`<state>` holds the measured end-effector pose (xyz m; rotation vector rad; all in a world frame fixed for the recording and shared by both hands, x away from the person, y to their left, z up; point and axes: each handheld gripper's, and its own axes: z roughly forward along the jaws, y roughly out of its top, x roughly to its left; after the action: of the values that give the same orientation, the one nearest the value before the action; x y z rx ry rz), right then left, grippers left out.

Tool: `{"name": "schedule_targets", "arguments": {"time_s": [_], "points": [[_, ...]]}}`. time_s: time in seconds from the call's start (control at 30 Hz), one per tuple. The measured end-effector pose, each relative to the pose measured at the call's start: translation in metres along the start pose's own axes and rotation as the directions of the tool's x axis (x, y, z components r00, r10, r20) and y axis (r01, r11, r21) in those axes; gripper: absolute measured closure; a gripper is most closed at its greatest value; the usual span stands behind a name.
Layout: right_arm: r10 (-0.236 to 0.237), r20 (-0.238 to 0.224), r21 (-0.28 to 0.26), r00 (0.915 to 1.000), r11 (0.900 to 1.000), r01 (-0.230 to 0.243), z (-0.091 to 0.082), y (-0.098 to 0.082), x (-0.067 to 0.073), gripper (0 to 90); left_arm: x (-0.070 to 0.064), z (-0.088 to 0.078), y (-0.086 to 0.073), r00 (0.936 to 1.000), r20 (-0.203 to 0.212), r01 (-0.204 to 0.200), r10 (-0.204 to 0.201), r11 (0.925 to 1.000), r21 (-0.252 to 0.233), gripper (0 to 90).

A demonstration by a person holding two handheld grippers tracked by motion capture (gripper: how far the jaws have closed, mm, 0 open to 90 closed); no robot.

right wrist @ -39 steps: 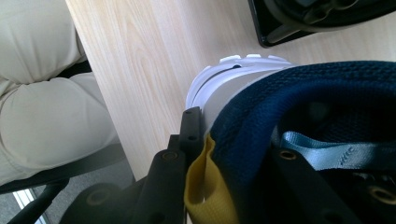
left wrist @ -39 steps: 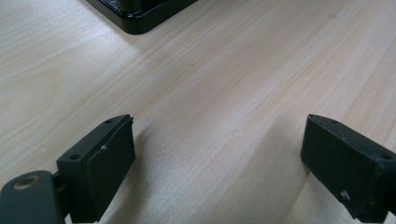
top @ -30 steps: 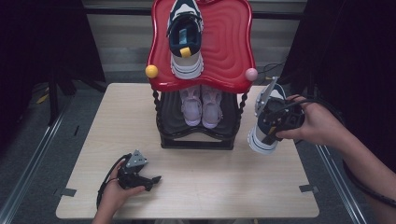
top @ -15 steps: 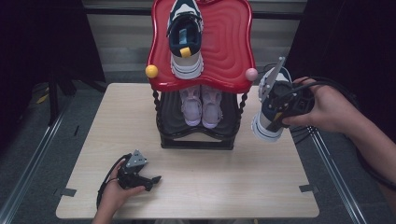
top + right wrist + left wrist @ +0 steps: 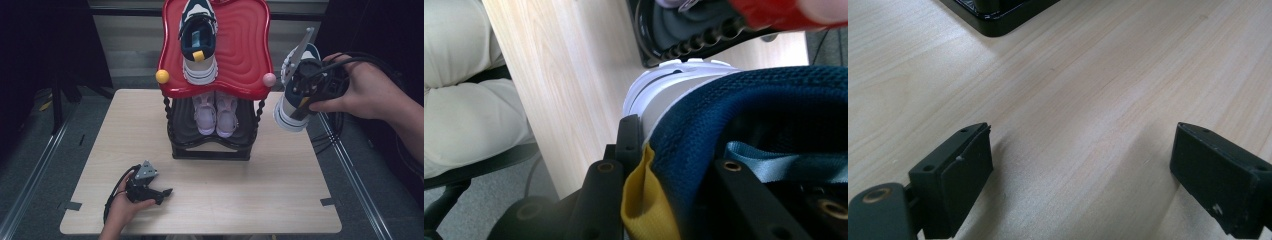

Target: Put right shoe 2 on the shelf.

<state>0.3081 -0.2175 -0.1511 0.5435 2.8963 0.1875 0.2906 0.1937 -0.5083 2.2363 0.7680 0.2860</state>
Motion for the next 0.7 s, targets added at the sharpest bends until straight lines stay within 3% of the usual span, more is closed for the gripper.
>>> {"name": "schedule_targets", "arguments": {"time_s": [0.23,0.5,0.7], "points": [[-0.027,0.031,0.005,0.9991,1.0,0.027,-0.019,0.009,-0.001,74.9,0.0,0.0,0.0,1.0,0.0,0.0,0.0,1.0,0.0,9.4],[-0.038,0.107,-0.014,0.9935,0.999,0.04,-0.053,0.027,-0.003,75.0,0.0,0.0,0.0,1.0,0.0,0.001,-0.001,1.0,0.0,9.4],[-0.068,0.15,-0.01,0.9864,0.997,0.07,-0.061,0.05,-0.006,75.2,0.0,0.0,0.0,1.0,-0.001,-0.001,0.001,1.0,-0.002,9.4]]}}
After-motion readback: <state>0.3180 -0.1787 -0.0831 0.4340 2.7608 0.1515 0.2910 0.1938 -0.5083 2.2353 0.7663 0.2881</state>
